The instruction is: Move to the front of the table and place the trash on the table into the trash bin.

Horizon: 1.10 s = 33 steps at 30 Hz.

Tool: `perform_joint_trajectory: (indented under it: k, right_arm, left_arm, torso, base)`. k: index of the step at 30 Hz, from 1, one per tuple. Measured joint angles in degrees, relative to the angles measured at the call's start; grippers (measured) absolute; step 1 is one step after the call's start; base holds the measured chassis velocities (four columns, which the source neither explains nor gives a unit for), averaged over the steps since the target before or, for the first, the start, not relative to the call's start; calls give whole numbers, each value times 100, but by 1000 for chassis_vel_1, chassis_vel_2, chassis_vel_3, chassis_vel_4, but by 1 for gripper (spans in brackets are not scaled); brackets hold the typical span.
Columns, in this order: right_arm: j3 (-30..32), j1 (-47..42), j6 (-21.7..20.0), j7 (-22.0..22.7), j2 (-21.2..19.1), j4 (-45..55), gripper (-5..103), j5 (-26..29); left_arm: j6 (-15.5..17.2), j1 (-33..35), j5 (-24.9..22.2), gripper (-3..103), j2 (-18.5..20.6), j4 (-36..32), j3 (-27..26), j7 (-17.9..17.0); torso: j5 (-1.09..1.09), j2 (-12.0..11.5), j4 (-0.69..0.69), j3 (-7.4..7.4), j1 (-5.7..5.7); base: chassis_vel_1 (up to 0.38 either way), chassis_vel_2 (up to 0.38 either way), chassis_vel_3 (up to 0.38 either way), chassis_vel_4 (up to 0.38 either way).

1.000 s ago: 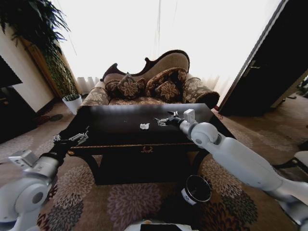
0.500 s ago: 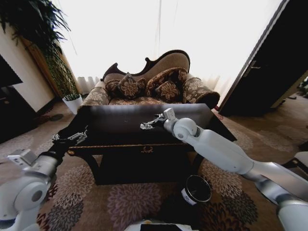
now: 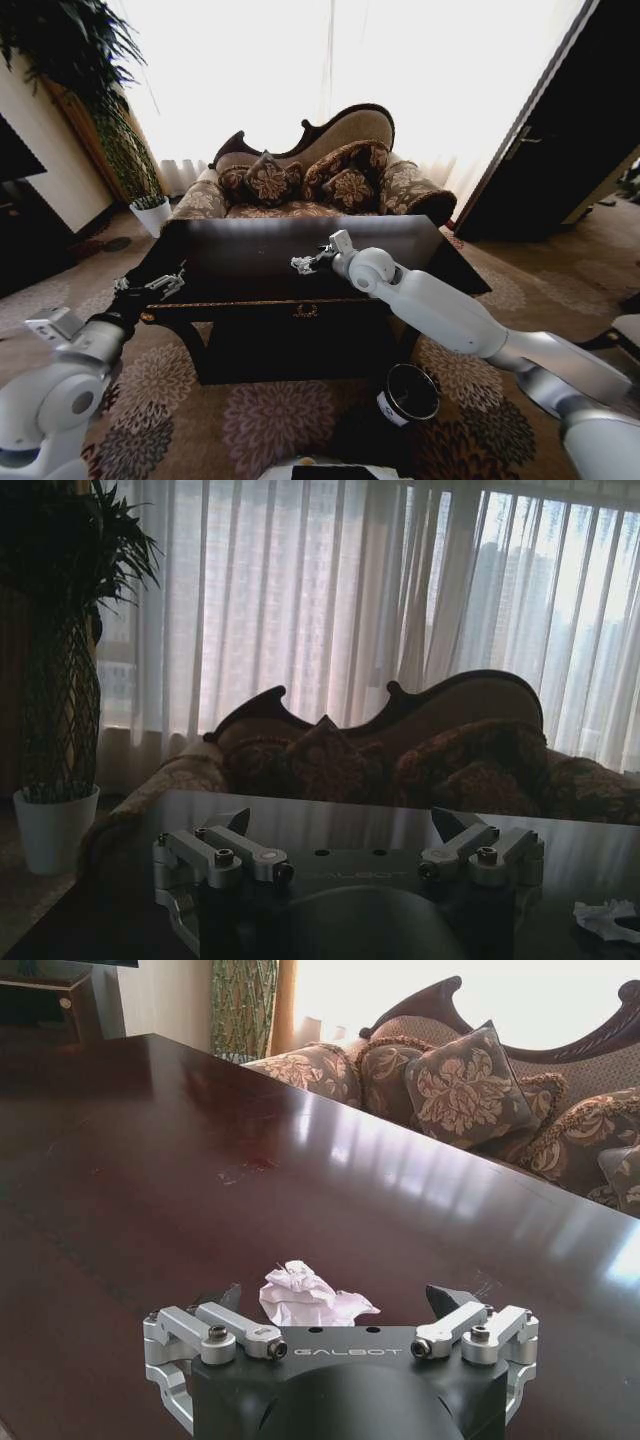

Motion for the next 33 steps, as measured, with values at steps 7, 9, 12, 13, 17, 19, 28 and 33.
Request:
perform_joint_trajectory:
  k: [7, 9, 12, 13, 17, 19, 28, 33]
  right_arm:
    - [-95, 29, 40, 56, 129, -182, 100, -44]
    - [-104, 36, 43, 57, 138, -183, 100, -40]
    - [-152, 48, 46, 65, 185, -196, 100, -33]
    - [-162, 48, 47, 68, 193, -203, 100, -34]
    - [-180, 21, 57, 67, 180, -215, 100, -67]
    - [-181, 15, 65, 65, 174, -216, 100, -78]
    - [-208, 2, 122, 9, 166, -225, 77, -138]
    - [-241, -35, 122, -33, 158, -233, 54, -199]
  left_arm:
    - [0, -32, -2, 100, 12, 45, 8, -1]
    - [0, -38, -2, 100, 14, 53, 8, -2]
    - [-1, -67, -3, 100, 12, 70, 36, -2]
    - [-1, -71, -3, 100, 11, 71, 44, -2]
    - [-1, -73, -6, 100, 15, 73, 47, -2]
    - [-1, -73, -8, 100, 20, 73, 43, -2]
    - [-2, -75, -15, 100, 40, 74, 37, -2]
    - [-3, -55, -18, 100, 41, 66, 4, -2]
  torso:
    - [0, 0, 0, 0, 0]
    - [0, 1, 0, 0, 0]
    - [0, 1, 0, 0, 0]
    - [0, 1, 0, 0, 0]
    - [0, 1, 0, 0, 0]
    - [0, 1, 0, 0, 0]
    - [0, 1, 0, 0, 0]
    - [0, 1, 0, 0, 0]
  base:
    - [0, 0, 0, 0]
    - [0, 0, 0, 0]
    - [0, 0, 0, 0]
    - [0, 0, 0, 0]
    - [0, 0, 0, 0]
    - [0, 0, 0, 0]
    - [0, 0, 0, 0]
    - [0, 0, 0, 0]
